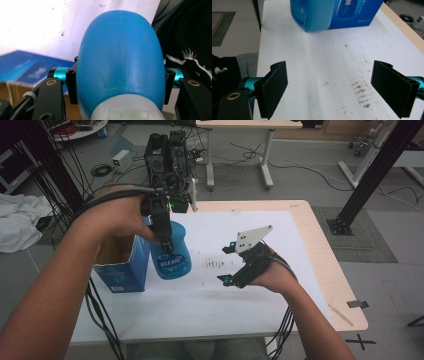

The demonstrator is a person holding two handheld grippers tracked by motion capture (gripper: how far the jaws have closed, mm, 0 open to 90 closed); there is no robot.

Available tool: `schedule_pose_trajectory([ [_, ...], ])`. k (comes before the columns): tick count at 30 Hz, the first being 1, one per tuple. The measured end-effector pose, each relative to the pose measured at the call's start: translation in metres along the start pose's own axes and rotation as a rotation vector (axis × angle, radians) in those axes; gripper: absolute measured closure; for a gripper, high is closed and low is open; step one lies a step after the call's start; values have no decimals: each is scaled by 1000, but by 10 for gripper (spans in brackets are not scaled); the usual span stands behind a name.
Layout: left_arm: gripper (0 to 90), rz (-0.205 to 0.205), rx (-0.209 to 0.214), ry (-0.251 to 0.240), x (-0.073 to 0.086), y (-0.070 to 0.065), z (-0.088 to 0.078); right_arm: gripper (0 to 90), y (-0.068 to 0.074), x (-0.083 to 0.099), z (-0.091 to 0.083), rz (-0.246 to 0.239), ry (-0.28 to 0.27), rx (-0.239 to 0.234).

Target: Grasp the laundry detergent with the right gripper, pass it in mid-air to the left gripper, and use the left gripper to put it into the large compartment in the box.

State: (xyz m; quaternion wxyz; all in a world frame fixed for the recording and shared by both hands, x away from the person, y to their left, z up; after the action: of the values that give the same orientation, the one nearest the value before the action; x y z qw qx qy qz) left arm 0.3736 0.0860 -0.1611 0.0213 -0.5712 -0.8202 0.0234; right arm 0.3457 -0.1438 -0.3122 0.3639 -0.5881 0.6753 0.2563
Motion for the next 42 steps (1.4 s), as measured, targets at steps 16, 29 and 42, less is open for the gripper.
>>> schedule_pose_trajectory([
  [16, 385, -309, -22, -85, 62, 49, -45, 131, -11, 2, -9, 10, 75, 31],
  [29, 384, -502, -44, -111, 113, 81, -56, 131, -13, 3, -5, 5, 83, 32],
  [42, 384, -510, -28, -73, 129, 107, -26, 131, -15, 6, -2, 16, 100, 43],
])
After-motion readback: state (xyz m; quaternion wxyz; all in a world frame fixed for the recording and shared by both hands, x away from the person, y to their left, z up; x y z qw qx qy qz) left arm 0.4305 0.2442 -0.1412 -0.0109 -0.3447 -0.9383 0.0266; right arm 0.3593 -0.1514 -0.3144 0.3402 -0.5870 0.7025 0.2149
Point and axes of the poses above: each handheld gripper's, and its own axes: z roughly forward along the jaws, x roughly out of its underside, y roughly to its left, the point moved 1 cm from there along z, roughly forward along the jaws, and after that the axes turned 1 degree about -y, right-handed, at the moved point
